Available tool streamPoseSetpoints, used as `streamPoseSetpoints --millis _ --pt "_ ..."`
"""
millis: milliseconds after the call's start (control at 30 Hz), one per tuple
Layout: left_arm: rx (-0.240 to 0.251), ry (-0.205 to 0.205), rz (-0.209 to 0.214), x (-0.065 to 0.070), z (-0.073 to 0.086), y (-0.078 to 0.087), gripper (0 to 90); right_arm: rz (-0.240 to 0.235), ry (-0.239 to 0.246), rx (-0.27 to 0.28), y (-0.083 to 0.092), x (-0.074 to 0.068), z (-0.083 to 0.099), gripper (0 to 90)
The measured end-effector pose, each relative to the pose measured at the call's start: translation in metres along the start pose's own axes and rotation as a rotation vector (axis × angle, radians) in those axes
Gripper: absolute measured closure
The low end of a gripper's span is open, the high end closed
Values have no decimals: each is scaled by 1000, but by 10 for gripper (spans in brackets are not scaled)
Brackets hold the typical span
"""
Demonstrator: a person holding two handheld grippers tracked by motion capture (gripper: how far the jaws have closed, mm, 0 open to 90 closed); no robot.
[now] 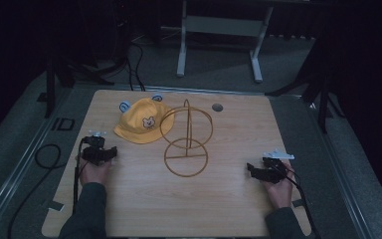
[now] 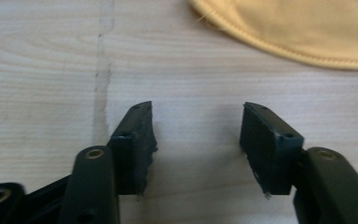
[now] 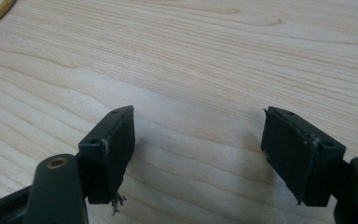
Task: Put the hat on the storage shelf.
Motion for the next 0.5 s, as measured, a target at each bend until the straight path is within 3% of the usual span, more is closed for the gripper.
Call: streamPoseSetpoints --millis 167,500 --pt "-22 -29 -1 -5 -1 4 497 0 0 0 0 0 0 255" --pt "14 -112 34 -9 -12 24 506 -1 1 0 0 0 0 251"
Point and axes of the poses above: each handheld gripper's, and its own axes: y roughly backward along the jaws, z roughly out of its underside, x roughly to its right, the point moved 7 cm from there along -y, roughly forward along the jaws, and after that the axes turned 13 degrees about -z, right-handed, at the moved point
